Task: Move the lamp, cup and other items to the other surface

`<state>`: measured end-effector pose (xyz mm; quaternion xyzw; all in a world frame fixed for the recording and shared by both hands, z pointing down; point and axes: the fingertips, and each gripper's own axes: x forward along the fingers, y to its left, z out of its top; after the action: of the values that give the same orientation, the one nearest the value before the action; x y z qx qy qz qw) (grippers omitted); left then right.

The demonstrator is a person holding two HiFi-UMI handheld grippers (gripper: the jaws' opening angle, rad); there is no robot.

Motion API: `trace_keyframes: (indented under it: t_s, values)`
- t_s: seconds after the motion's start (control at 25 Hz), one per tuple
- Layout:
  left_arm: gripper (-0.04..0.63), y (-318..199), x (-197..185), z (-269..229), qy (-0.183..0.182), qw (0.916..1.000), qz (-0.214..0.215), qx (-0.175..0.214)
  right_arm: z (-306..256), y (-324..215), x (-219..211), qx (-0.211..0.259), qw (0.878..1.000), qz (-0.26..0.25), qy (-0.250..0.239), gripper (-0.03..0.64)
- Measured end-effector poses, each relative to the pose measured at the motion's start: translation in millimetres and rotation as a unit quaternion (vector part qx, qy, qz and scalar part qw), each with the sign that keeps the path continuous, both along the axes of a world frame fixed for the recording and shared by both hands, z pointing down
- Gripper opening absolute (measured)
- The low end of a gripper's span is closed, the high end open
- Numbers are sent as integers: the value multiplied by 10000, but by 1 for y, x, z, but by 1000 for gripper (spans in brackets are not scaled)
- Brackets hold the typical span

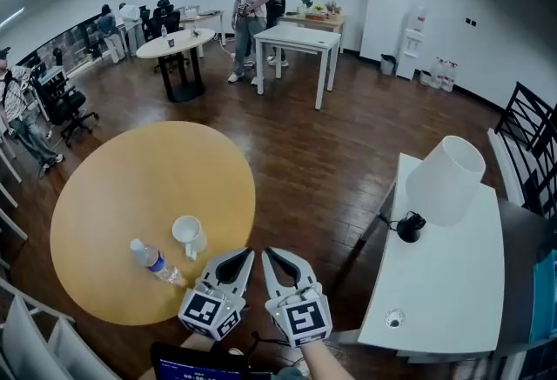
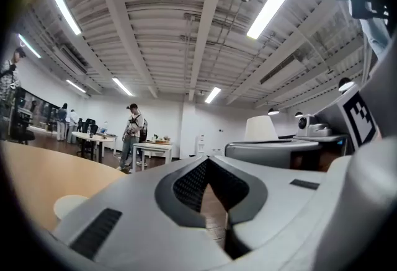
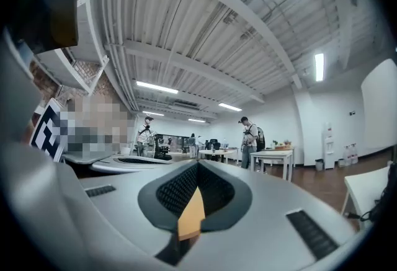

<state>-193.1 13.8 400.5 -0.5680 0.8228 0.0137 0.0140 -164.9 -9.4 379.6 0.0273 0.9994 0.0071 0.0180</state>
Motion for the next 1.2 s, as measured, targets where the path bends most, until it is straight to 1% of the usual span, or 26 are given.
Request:
trace_keyframes:
  t_s: [0.12, 0.28, 0.4, 0.52, 0.6, 0.76, 0.96, 1.0, 1.16, 1.2]
  values:
    - [11, -24, 11, -4, 39, 9997, 238, -34, -4, -22, 12, 34, 9997, 234, -44, 5]
    - [11, -43, 17, -5, 44, 9990, 441, -85, -5, -38, 19, 96, 9991, 407, -71, 6]
    - [11, -52, 22, -7, 14, 9985, 542, -65, -5, -44, 24, 123, 9986, 510, -76, 6]
    - [11, -55, 24, -9, 75, 9981, 611, 11, -4, -47, 27, 110, 9982, 580, -75, 7]
    - [11, -58, 23, -10, 19, 9978, 655, 34, -5, -49, 27, 110, 9980, 623, -69, 7]
    - [11, -72, 27, -11, -9, 9957, 930, 40, -8, -61, 31, 143, 9959, 888, -125, 8]
    - [12, -91, 39, -13, 13, 9896, 1433, 72, -8, -78, 42, 180, 9899, 1404, -111, 9]
    - [12, -96, 44, -13, 24, 9876, 1566, 64, -8, -83, 46, 154, 9880, 1535, -123, 23]
    - [11, -125, 71, -12, 31, 9763, 2164, 51, -8, -120, 76, -105, 9768, 2122, -265, 34]
    - [11, -135, 81, -10, 28, 9733, 2294, 40, -6, -136, 87, -130, 9726, 2297, -326, 59]
